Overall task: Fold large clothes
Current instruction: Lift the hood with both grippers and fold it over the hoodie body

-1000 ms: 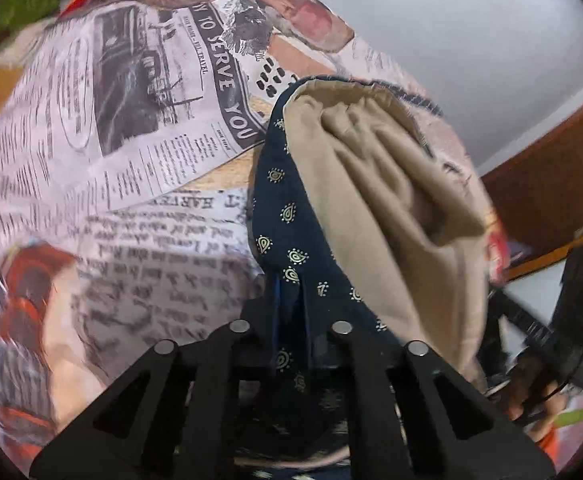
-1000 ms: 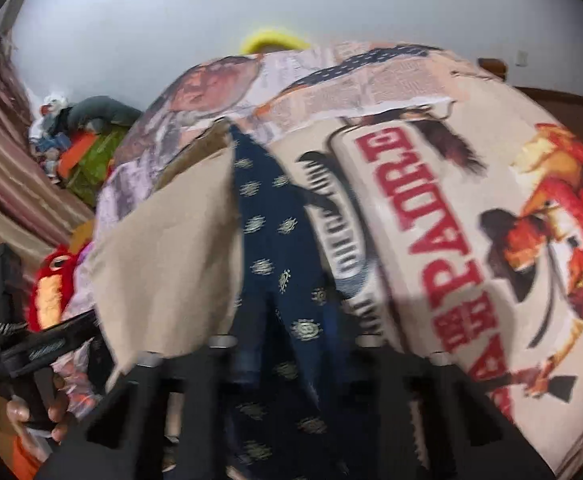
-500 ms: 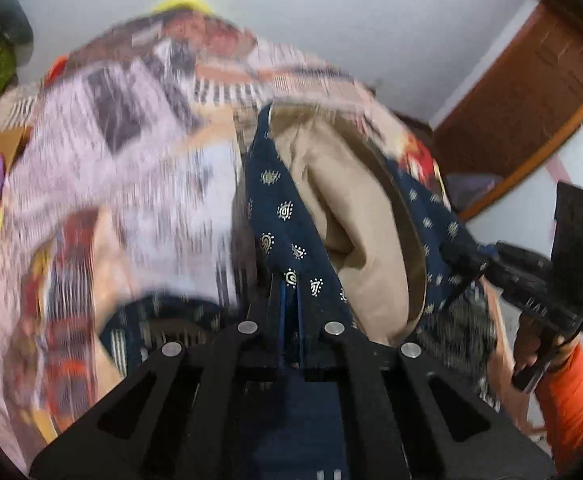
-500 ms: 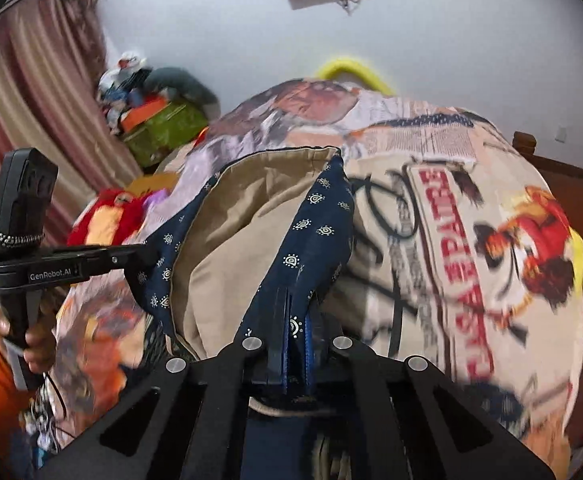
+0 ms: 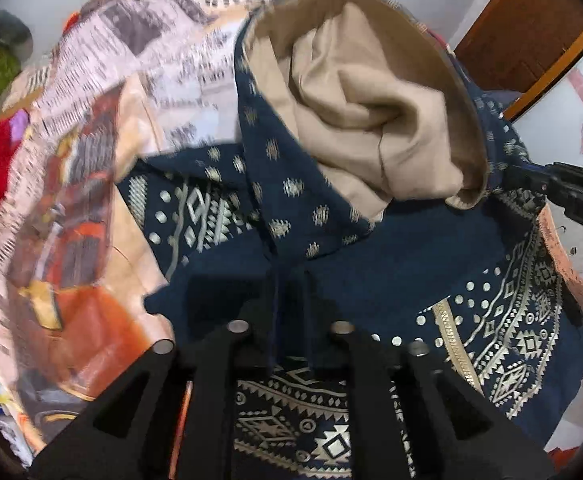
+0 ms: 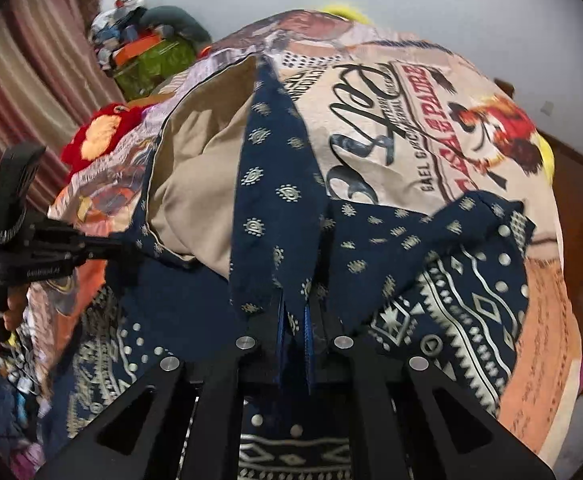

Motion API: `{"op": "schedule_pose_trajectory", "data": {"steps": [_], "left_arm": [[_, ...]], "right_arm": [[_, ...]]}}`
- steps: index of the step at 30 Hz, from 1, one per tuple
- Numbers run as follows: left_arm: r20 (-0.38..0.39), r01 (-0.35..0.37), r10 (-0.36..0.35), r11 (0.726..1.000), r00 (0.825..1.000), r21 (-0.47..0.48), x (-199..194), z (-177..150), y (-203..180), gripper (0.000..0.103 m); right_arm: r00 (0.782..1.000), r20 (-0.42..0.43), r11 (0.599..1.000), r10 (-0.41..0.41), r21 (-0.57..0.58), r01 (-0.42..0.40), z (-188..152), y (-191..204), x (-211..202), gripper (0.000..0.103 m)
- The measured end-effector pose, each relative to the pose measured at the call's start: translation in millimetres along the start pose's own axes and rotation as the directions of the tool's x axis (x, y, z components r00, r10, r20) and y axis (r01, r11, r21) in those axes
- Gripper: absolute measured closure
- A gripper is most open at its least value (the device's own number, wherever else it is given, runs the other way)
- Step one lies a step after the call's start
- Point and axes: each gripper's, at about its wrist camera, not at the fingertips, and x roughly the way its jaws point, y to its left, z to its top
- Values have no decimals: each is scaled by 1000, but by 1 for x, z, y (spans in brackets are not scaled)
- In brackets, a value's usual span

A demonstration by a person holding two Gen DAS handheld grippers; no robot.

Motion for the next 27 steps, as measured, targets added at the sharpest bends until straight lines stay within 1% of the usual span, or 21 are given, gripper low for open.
{"op": "schedule_pose_trajectory", "data": {"steps": [2,3,4,5,6,7,8,9,10,11,13,14,18,22,24,25,26,27], "left_arm": [[47,-13,13,1000,999,0,-14,8,0,63],[80,-21,21,1000,997,-5,-22,13,1,58],[114,-25,27,1000,993,-12,-30,19,2,48],[137,-30,32,999,990,-21,-34,28,3,42],[155,-33,38,999,987,-33,-38,34,5,41],[168,-32,40,998,985,-48,-40,43,8,41],[172,-31,40,998,984,-56,-38,53,9,41],[173,-33,43,998,984,-61,-36,60,8,41],[177,-43,53,997,983,-63,-33,69,9,41],[179,-56,66,996,982,-65,-29,75,10,41],[178,-82,94,994,980,-73,-16,94,16,41],[175,-85,98,993,980,-81,-9,99,18,41],[163,-49,68,992,984,-118,17,123,28,41],[130,-28,46,990,990,-141,44,139,36,41],[122,-39,56,990,991,-138,55,145,37,48],[123,-49,66,989,990,-136,58,147,36,59],[124,-52,68,990,990,-134,60,148,35,73],[125,-46,62,990,990,-130,62,149,34,79]], "right_arm": [[1000,4,1000,15,18,-15,9,-1,-8,96],[1000,17,1000,24,20,-24,16,1,-14,96],[999,30,999,26,18,-26,21,3,-18,95],[999,46,1000,26,11,-27,27,4,-21,91],[998,63,1000,24,1,-25,34,7,-24,86],[997,81,1000,18,-7,-18,42,10,-26,69],[994,107,1000,9,-10,-8,48,12,-27,46],[989,148,1000,1,-14,1,57,14,-29,38],[984,176,1000,0,-22,4,62,17,-30,33],[981,193,999,0,-34,7,70,21,-30,33],[980,198,999,-7,-51,18,86,26,-22,33],[980,201,998,-11,-54,22,93,28,-17,33],[984,175,998,-20,-56,30,123,31,19,33],[991,128,999,-22,-47,28,142,31,59,33],[994,108,998,-23,-51,28,148,32,75,39],[994,103,998,-27,-51,33,149,32,81,47],[994,100,998,-32,-45,37,151,31,87,57],[994,100,999,-31,-38,35,151,31,89,63]]}}
